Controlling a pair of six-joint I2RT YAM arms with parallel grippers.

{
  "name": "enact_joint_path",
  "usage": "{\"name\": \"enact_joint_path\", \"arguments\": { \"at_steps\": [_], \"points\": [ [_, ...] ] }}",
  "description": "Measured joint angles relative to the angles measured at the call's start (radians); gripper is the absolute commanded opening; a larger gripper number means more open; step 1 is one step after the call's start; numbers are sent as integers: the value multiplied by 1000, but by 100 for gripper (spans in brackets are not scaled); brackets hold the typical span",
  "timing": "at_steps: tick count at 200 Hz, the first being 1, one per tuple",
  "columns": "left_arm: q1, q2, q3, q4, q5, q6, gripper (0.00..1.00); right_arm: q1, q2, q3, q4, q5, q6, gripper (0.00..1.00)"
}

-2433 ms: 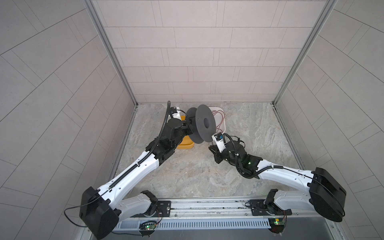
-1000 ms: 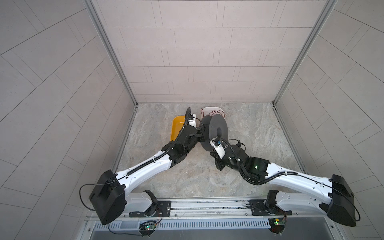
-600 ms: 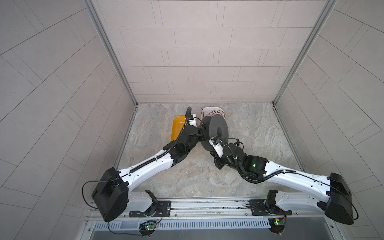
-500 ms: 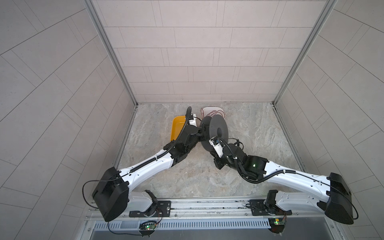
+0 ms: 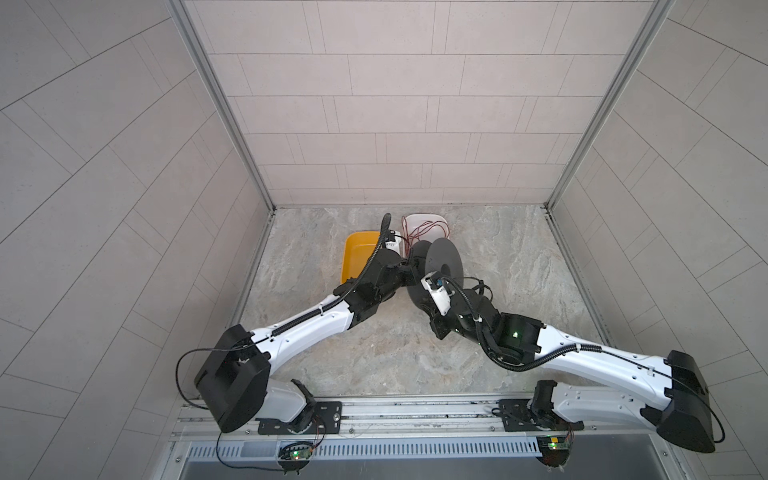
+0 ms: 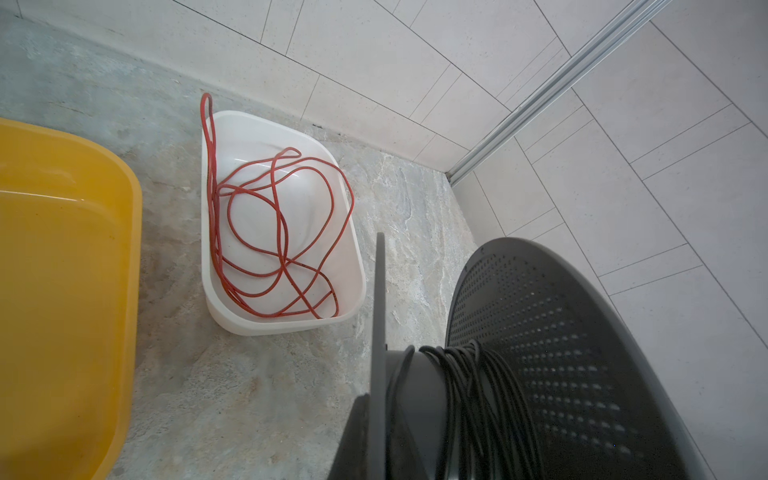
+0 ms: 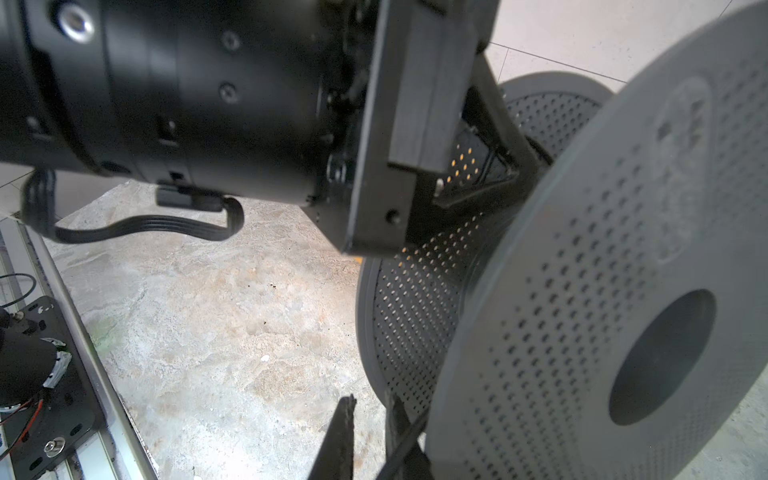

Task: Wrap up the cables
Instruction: 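Carry the cable with the right gripper up toward the spool hub near the left gripper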

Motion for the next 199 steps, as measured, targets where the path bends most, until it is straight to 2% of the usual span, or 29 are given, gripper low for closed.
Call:
{"name": "enact_joint_path", "arguments": {
  "at_steps": [100,199],
  "points": [
    [46,6,-2,33,114,-40,0,0,19,10,8,-49,-16,26],
    [95,6,-26,71,224,-85,0,0,72,57,14,-108,-34,32]
  ]
}}
